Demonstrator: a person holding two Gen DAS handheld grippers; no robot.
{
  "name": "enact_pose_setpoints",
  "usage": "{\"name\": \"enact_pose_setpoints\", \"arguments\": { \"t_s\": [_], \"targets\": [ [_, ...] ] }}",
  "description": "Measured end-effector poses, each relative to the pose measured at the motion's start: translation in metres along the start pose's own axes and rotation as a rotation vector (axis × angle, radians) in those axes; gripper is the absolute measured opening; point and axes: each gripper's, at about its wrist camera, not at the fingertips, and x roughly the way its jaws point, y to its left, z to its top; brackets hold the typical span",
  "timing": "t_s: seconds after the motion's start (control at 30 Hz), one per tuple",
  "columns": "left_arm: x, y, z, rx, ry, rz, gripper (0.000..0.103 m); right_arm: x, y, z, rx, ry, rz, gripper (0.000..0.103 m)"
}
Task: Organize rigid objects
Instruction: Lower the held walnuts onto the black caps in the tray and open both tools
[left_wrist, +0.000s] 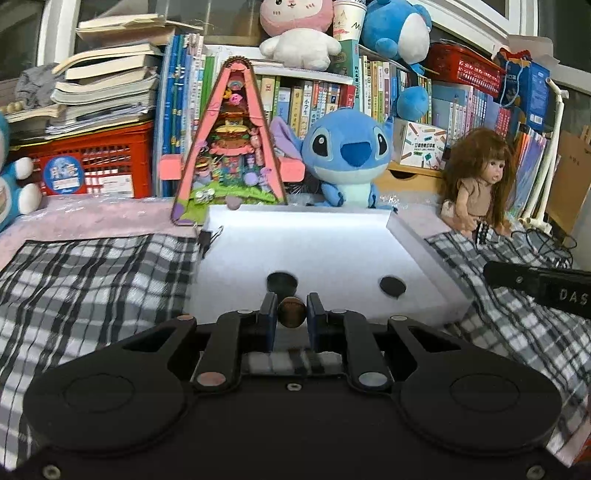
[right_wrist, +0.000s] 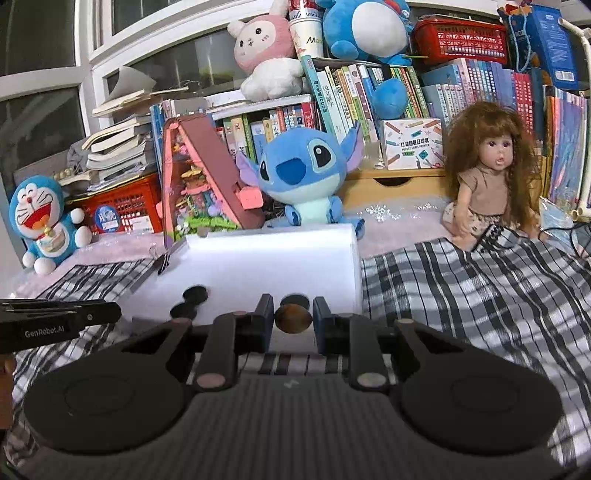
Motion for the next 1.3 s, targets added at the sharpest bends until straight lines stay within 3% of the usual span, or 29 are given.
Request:
{"name": "enact_pose_setpoints", "arguments": {
  "t_s": [0.13, 0.23, 0.67, 1.3],
  "targets": [
    [0.030, 0.001, 0.021, -0.044, 0.046, -0.067, 0.015, 0.018, -0.004, 0.016, 0.020, 0.030, 0.004, 0.027],
    [0.051, 0.000, 0.034, -0.055, 0.068, -0.063, 0.015, 0.033, -0.007, 0.025, 0.037, 0.053, 0.007, 0.027],
    [0.138, 0.013, 0.056, -0.128, 0.139, 0.054, 0.015, 0.110, -0.011, 0.039, 0.131, 0.177, 0.025, 0.027],
    [0.175, 0.007, 0.043, -0.115, 0.169, 0.114, 0.016, 0.163, -0.009, 0.033, 0.136, 0.242, -0.017, 0.027]
  ]
}}
